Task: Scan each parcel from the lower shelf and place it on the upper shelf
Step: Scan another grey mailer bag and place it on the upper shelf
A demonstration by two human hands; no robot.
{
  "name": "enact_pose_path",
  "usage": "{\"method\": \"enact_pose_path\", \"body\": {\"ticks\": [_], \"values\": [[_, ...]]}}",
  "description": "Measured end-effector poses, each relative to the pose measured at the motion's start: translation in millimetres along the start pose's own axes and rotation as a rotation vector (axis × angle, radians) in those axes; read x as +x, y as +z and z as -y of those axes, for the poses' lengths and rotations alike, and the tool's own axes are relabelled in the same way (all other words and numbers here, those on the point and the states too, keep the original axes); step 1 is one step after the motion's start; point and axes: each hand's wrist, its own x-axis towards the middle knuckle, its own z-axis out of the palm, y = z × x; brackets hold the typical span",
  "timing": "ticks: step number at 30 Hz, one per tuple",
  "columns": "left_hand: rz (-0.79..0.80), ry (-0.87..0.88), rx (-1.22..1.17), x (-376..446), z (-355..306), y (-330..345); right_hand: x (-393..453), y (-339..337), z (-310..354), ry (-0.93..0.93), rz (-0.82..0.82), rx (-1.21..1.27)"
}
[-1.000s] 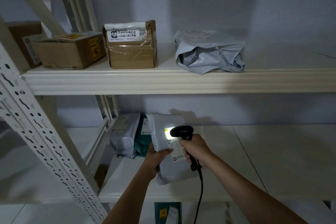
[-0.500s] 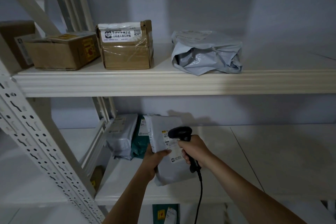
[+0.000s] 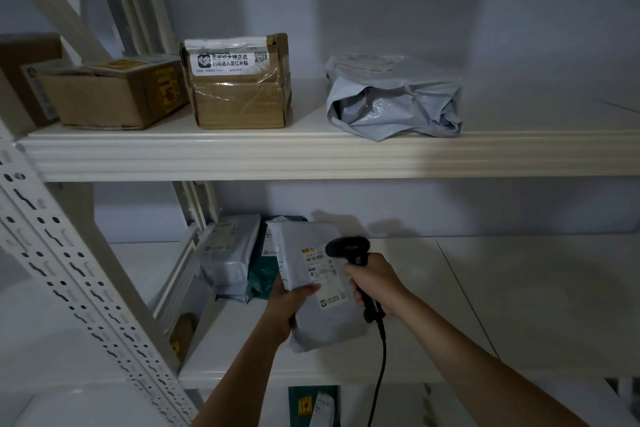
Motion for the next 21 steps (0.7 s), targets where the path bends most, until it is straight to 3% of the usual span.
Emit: {"method": "enact_pose_path", "body": {"ticks": [12,21], "values": [[-0.067,-0.035,-0.014,3,5,-14,56,-32,-102,0.232,-0.098,-0.371],[-0.049,-0.058,0.012,4,10,-13,72,-27,-141,0.198,-0.164,-0.62]]}}
